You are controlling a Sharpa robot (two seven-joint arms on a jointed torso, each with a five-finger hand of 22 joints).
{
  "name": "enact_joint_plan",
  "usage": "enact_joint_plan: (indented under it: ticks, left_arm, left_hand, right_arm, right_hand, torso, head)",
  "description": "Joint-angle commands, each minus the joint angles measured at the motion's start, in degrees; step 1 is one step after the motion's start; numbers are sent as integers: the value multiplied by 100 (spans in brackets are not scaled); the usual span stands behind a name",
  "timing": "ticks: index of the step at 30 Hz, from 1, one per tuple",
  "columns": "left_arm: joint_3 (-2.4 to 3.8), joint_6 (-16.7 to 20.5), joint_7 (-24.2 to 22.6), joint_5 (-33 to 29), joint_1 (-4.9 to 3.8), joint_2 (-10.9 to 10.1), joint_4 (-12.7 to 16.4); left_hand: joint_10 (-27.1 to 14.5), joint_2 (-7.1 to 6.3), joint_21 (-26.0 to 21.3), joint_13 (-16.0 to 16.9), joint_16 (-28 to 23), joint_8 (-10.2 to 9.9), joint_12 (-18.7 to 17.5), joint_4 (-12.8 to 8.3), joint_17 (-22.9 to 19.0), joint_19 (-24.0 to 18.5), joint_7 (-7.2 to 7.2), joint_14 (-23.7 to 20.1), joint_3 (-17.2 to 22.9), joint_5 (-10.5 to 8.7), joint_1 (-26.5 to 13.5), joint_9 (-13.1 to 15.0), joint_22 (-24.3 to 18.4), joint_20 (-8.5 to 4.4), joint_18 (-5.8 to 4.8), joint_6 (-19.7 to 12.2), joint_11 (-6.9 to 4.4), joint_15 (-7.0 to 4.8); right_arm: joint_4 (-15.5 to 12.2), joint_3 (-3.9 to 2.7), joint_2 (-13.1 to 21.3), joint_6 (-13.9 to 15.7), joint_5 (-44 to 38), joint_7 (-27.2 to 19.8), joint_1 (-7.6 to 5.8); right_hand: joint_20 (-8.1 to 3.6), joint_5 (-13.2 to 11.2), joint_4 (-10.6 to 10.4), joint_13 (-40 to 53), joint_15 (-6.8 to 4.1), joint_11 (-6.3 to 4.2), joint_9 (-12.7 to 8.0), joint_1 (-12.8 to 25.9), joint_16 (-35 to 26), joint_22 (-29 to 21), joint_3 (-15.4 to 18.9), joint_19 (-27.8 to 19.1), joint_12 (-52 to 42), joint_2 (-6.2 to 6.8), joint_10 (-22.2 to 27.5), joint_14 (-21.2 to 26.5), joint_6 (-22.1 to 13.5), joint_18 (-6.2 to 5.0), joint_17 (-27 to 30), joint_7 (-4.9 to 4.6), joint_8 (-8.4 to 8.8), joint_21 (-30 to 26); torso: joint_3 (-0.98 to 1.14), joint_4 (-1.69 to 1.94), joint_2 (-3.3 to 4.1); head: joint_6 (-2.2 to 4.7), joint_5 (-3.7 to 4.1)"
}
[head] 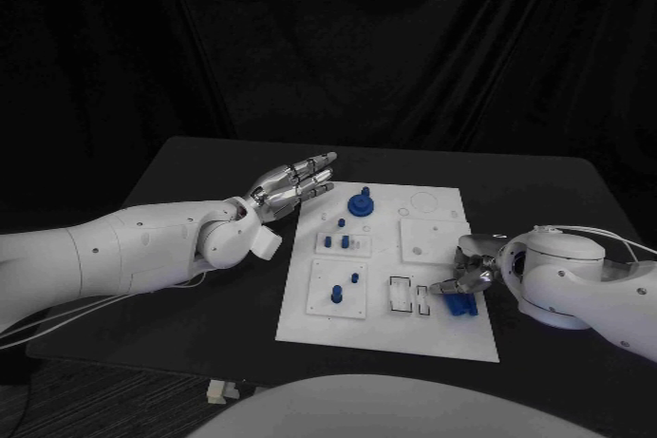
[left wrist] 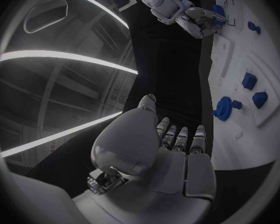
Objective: Assemble the parts on the task board
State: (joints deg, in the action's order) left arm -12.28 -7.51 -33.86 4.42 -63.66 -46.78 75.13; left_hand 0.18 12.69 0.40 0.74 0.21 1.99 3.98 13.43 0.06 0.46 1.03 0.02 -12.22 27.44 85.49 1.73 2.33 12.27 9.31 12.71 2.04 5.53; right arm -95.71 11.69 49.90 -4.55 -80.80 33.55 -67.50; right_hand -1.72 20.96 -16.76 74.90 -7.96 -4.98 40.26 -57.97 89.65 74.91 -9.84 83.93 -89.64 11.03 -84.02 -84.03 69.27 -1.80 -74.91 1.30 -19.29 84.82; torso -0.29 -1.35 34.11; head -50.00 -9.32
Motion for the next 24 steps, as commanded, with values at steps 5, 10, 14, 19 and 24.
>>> enact_joint_plan:
  ticks: [5, 10, 14, 19, 24]
  left_arm:
    - [6, -86, -29, -30, 13, 5, 8]
    - [7, -90, -18, -30, 18, 3, 4]
    - [7, -92, -11, -30, 21, 4, -1]
    - [7, -97, -4, -30, 26, 20, -12]
    - [7, -98, 0, -30, 28, 27, -10]
  left_hand:
    - [-2, 50, 14, 8, -21, 36, 25, -41, -6, 12, 6, -2, -2, 35, 35, 4, 0, 29, 95, -15, 62, 14]
    - [-2, 52, 14, 7, -21, 36, 23, -44, -6, 12, 5, -2, 0, 42, 38, 4, 3, 30, 96, -15, 69, 16]
    - [-2, 52, 14, 7, -21, 36, 23, -44, -6, 12, 5, -2, 0, 42, 38, 4, 3, 30, 96, -15, 69, 16]
    - [-3, 54, 14, 7, -21, 36, 24, -50, -6, 12, 6, -2, 3, 52, 42, 3, -1, 32, 96, -19, 73, 18]
    - [-3, 54, 14, 7, -21, 36, 24, -50, -6, 12, 6, -2, 3, 52, 42, 3, -1, 32, 96, -19, 73, 18]
  right_arm:
    - [-14, 11, 34, 277, 426, 131, 33]
    - [-119, 10, 135, 492, 1071, 128, 15]
    - [-185, 10, 181, 643, 1714, 122, -85]
    - [-247, 10, 180, 866, 2645, 117, -245]
    - [-257, 10, 131, 1062, 3233, 116, -292]
  right_hand:
    - [48, 848, 57, 1510, 13, -10, 86, -327, 35, 1304, -210, 313, -36, -146, -598, -597, -37, 25, -1509, -8, 131, -41]
    - [46, 945, 77, 1510, 11, -14, 111, -356, 35, 1290, -254, 294, -36, -155, -598, -597, -30, 15, -1509, -2, 143, -79]
    - [44, 997, 81, 1510, 9, -15, 127, -364, 35, 1280, -291, 281, -36, -182, -598, -597, -31, 7, -1509, -3, 155, -106]
    - [43, 1084, 70, 1510, 10, -11, 148, -318, 35, 1275, -331, 274, -36, -214, -598, -597, -38, 4, -1509, -11, 174, -121]
    - [44, 1145, 64, 1510, 14, -4, 162, -270, 35, 1269, -367, 266, -36, -244, -598, -597, -66, -1, -1509, -23, 202, -139]
  torso:
    - [-1, -1, -1]
    - [0, -2, -3]
    - [0, -1, -3]
    - [0, -2, -1]
    - [-1, 5, 0]
  head:
    - [0, -16]
    - [0, -38]
    - [0, -28]
    - [0, -16]
    - [0, -24]
